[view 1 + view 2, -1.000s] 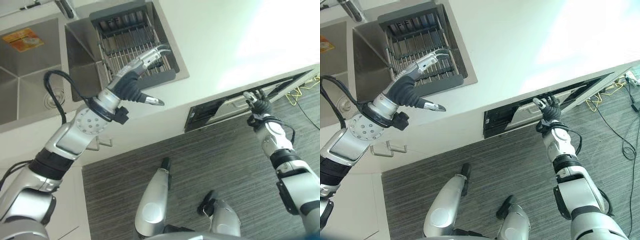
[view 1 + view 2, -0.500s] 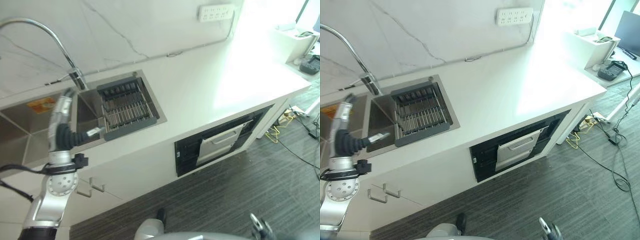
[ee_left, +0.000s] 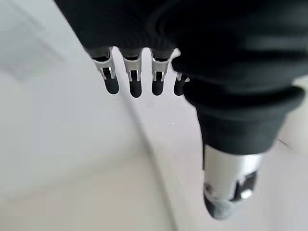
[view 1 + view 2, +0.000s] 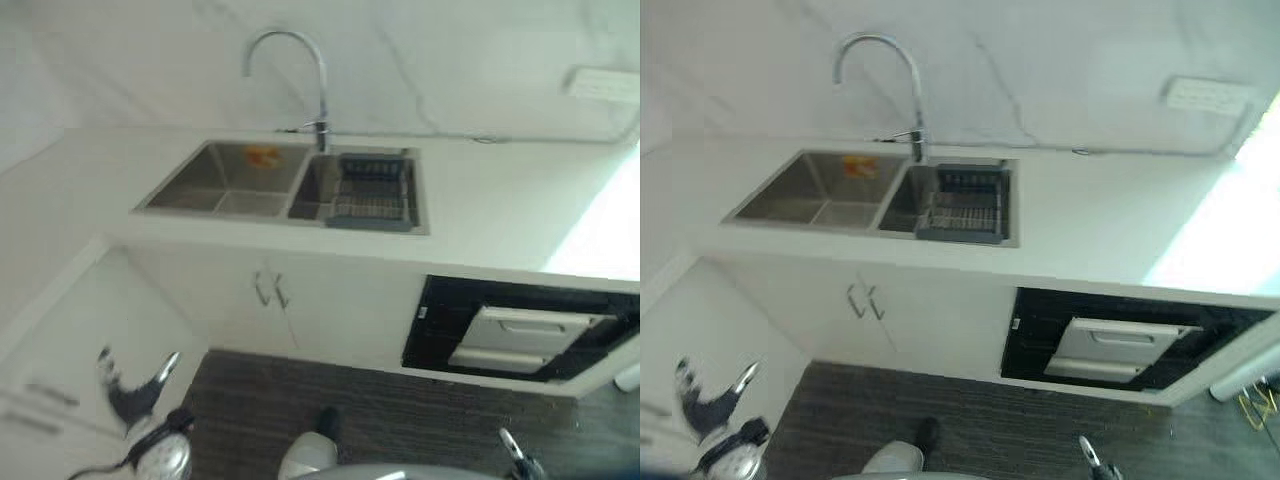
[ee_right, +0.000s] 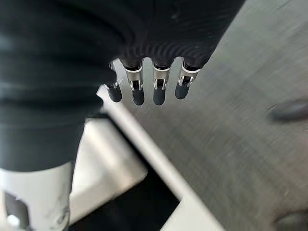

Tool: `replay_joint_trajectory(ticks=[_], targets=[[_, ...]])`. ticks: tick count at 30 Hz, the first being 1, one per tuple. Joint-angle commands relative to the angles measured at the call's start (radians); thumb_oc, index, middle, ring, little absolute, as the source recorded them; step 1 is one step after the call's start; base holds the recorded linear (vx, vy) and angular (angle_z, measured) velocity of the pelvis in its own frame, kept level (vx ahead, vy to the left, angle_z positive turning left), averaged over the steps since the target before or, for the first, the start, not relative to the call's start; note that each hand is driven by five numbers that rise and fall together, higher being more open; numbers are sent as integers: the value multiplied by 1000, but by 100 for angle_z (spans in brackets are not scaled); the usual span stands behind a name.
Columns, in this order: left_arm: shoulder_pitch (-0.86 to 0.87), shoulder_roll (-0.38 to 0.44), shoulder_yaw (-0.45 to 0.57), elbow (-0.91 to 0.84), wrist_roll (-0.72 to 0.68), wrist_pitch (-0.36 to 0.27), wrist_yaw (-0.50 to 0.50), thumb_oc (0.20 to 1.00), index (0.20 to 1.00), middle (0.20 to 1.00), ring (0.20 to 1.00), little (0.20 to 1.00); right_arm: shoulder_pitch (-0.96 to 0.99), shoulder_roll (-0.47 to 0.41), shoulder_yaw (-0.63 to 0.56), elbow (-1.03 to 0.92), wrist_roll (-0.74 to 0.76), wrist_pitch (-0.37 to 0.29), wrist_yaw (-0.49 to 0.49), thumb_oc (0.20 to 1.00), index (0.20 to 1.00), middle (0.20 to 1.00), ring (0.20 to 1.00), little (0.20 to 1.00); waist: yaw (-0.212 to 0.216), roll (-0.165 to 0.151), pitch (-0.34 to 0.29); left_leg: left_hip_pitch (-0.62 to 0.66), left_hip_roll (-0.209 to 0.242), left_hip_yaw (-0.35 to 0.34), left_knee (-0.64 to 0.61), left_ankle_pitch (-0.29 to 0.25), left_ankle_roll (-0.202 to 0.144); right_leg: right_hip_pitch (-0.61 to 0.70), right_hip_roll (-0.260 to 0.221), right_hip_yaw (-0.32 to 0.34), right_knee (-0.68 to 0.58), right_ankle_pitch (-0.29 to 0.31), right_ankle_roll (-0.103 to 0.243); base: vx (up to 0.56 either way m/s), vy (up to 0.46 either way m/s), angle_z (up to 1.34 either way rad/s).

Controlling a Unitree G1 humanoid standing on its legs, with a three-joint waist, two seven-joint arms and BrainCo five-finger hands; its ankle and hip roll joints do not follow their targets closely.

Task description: Place the dishes in the dishwasher.

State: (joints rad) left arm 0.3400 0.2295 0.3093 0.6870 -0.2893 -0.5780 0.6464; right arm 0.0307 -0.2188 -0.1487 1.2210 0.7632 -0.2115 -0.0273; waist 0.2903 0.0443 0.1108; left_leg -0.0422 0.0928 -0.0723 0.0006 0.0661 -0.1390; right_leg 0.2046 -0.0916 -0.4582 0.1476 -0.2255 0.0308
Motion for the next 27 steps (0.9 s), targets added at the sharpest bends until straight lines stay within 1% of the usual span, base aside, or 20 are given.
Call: replay_joint_trajectory(ticks=[1,3,4,5,6,7,9,10,11,12,13,14,15,16,18,19,20,21,24,27], targets=[[-88,39,39,-3,-173,-123,-143,1000,1000,1000,1000,1000,-5,7,-26,-30,1,-32,44,1000,1000,1000,1000,1000,-5,19,55,29,33,-24,-29,97,-45,-11,6,11,57,14,6,23,-31,41],[-89,19,42,108,-200,-109,-207,1000,1000,1000,1000,1000,-11,6,-19,-11,23,-38,57,1000,1000,1000,1000,1000,3,24,53,24,31,-30,-27,119,-49,-4,11,4,61,11,4,44,1,41],[-87,14,16,164,-169,-63,-231,1000,1000,1000,1000,1000,-15,6,-17,-3,28,-38,64,1000,1000,1000,1000,1000,4,28,52,19,30,-32,-21,126,-49,-2,13,2,64,8,2,64,34,32],[-85,-2,-19,243,-211,15,-289,1000,1000,1000,1000,1000,-12,7,-11,4,31,-39,69,1000,1000,1000,1000,1000,2,34,51,14,26,-32,-10,132,-48,-2,10,-1,65,12,4,51,36,10],[-85,-6,-29,286,-242,68,-329,1000,1000,1000,1000,1000,-11,5,-11,12,30,-38,73,1000,1000,1000,1000,1000,0,37,52,11,26,-30,-4,132,-48,-3,7,-1,65,14,5,54,48,-9],[-85,-22,-33,404,-305,178,-427,1000,1000,1000,1000,1000,-6,0,-13,34,24,-33,85,1000,1000,1000,1000,1000,-15,39,54,9,25,-15,5,126,-45,-5,-1,3,61,22,10,42,41,-13],[-88,-33,-36,482,-344,276,-500,1000,1000,1000,1000,1000,-1,-3,-19,46,4,-23,86,1000,1000,1000,1000,1000,-32,39,57,11,27,5,8,121,-45,-6,-8,9,54,29,15,51,35,-32],[-91,-43,-54,557,-344,386,-574,1000,1000,1000,1000,1000,5,-6,-16,56,-18,-8,86,1000,1000,1000,1000,1000,-51,38,58,10,29,26,10,114,-44,-7,-13,16,45,36,19,73,31,-53],[-97,-49,-75,598,-299,453,-617,1000,1000,1000,1000,1000,12,-5,-16,60,-46,8,88,1000,1000,1000,1000,1000,-69,38,59,11,31,47,9,109,-42,-8,-18,23,38,42,23,82,32,-52],[-104,-53,-96,613,-265,517,-670,1000,1000,1000,1000,1000,18,-4,-13,61,-58,25,88,1000,1000,1000,1000,1000,-82,37,58,11,31,64,7,103,-40,-10,-21,30,31,48,27,86,37,-52],[-115,-56,-127,620,-264,588,-768,1000,1000,1000,1000,1000,25,-10,-7,63,-85,69,97,1000,1000,1000,1000,1000,-103,37,58,12,33,90,5,92,-39,-12,-27,42,18,55,31,69,46,-54],[-126,-58,-162,611,-303,634,-817,1000,1000,1000,1000,1000,33,-18,-1,65,-121,107,118,1000,1000,1000,1000,1000,-122,39,56,13,36,114,3,80,-36,-15,-31,51,6,59,34,55,44,-63],[-131,-58,-181,603,-321,646,-825,1000,1000,1000,1000,1000,37,-21,3,68,-155,126,126,1000,1000,1000,1000,1000,-133,39,55,12,38,126,3,72,-34,-17,-33,56,1,61,36,27,29,-65],[-144,-50,-226,578,-279,744,-906,1000,1000,1000,1000,1000,47,-28,14,77,-198,146,170,1000,1000,1000,1000,1000,-152,39,56,14,40,149,2,55,-29,-24,-40,64,-8,69,43,8,6,-61],[-168,-30,-291,550,-224,805,-964,1000,1000,1000,1000,1000,58,-38,37,88,-229,155,221,1000,1000,1000,1000,1000,-178,40,58,22,44,172,-2,39,-22,-34,-46,77,-17,78,54,-2,-10,-60],[-182,-16,-321,543,-194,829,-995,1000,1000,1000,1000,1000,62,-45,49,91,-243,177,246,1000,1000,1000,1000,1000,-194,39,56,29,47,187,-7,31,-18,-40,-50,88,-23,82,60,13,-5,-55],[-202,0,-339,534,-151,847,-1020,1000,1000,1000,1000,1000,67,-49,55,100,-252,224,295,1000,1000,1000,1000,1000,-215,38,53,42,49,204,-17,22,-14,-45,-53,102,-34,86,66,15,5,-51],[-215,5,-350,535,-128,856,-1041,1000,1000,1000,1000,1000,68,-51,60,109,-267,256,314,1000,1000,1000,1000,1000,-226,38,48,40,52,211,-20,18,-12,-52,-53,109,-45,95,71,22,2,-72],[-272,13,-394,543,-72,872,-1075,1000,1000,1000,1000,1000,64,-48,111,139,-362,299,333,1000,1000,1000,1000,1000,-265,28,41,76,61,243,-42,-1,-5,-63,-63,147,-77,118,90,29,-15,-94],[-317,2,-444,549,-58,854,-1059,1000,1000,1000,1000,1000,47,-29,159,144,-341,277,291,1000,1000,1000,1000,1000,-292,19,36,101,70,259,-63,-14,1,-77,-63,181,-93,132,101,-3,-28,-51]])
